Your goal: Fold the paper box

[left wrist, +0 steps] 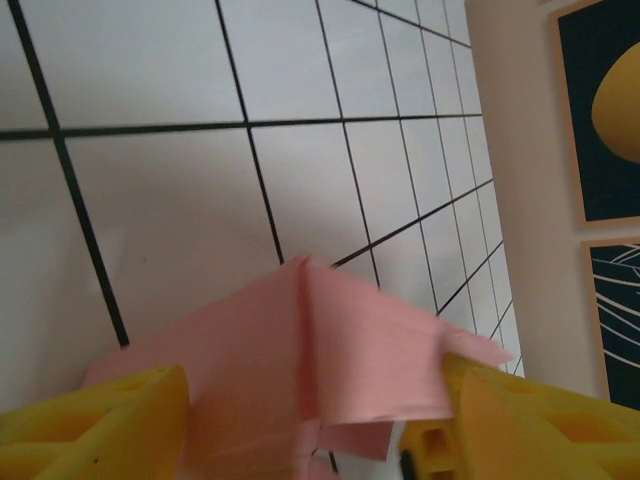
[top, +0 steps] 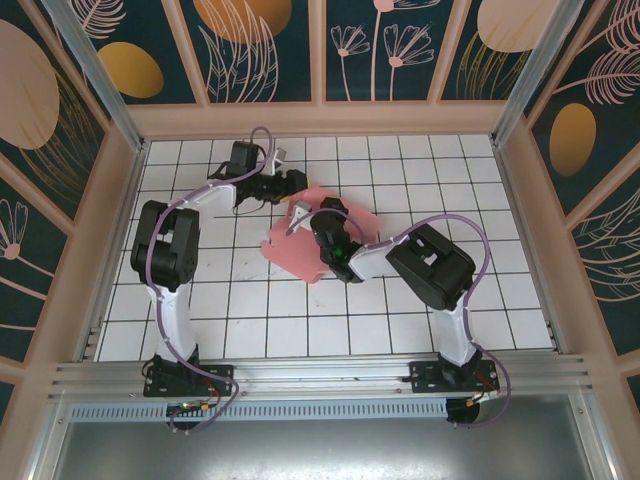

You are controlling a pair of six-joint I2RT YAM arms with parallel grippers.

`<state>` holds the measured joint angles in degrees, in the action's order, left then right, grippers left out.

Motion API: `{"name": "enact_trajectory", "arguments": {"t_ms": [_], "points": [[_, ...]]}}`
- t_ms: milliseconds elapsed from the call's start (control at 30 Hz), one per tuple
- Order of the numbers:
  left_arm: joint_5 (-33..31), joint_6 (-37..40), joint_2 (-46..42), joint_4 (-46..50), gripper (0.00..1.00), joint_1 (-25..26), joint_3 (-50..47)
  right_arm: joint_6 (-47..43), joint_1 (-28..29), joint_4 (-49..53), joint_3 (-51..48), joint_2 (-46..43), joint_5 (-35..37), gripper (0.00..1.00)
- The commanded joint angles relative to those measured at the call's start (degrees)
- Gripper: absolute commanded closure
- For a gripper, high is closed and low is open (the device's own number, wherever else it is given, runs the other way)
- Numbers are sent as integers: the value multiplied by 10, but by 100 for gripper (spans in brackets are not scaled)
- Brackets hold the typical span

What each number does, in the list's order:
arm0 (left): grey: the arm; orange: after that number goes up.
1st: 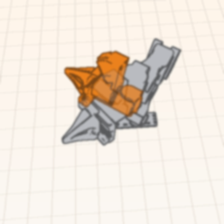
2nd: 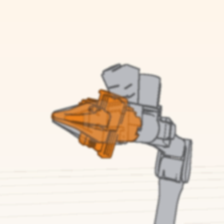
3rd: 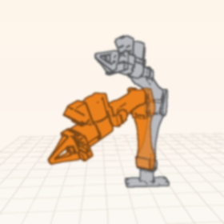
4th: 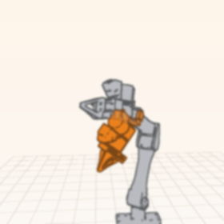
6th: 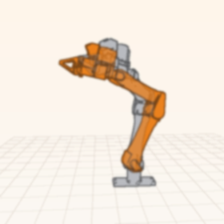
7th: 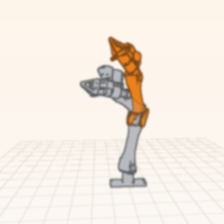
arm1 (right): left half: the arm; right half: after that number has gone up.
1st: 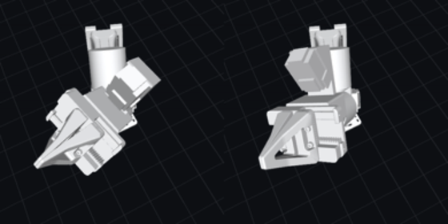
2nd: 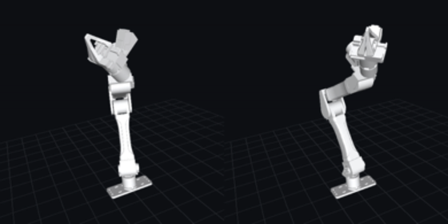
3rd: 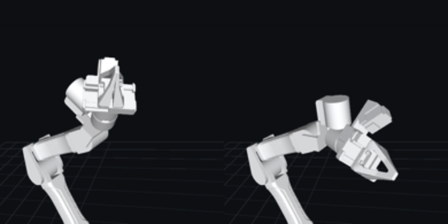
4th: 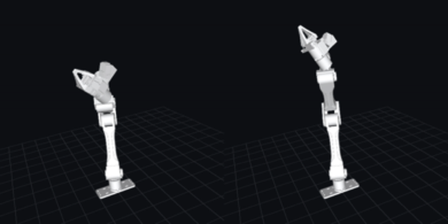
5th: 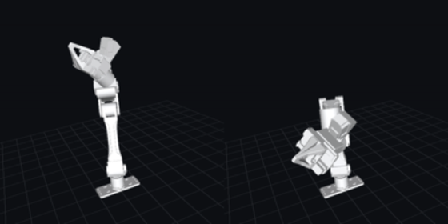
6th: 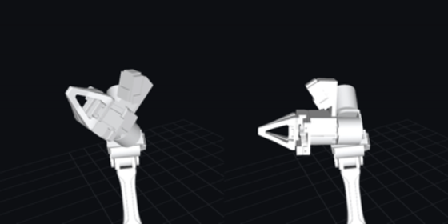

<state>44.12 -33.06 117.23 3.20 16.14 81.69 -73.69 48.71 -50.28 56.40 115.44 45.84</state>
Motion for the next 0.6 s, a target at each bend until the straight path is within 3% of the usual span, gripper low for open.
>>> {"name": "enact_trajectory", "arguments": {"t_ms": [0,367,567], "points": [[8,10,-29,-13,29,-4,-23,-69,6,-127,-6,20,26,100],[-31,4,-39,-32,29,-5,-51,-175,34,-288,-16,71,48,100],[-58,5,-33,-33,28,-11,-55,-189,46,-317,-11,103,63,100]]}}
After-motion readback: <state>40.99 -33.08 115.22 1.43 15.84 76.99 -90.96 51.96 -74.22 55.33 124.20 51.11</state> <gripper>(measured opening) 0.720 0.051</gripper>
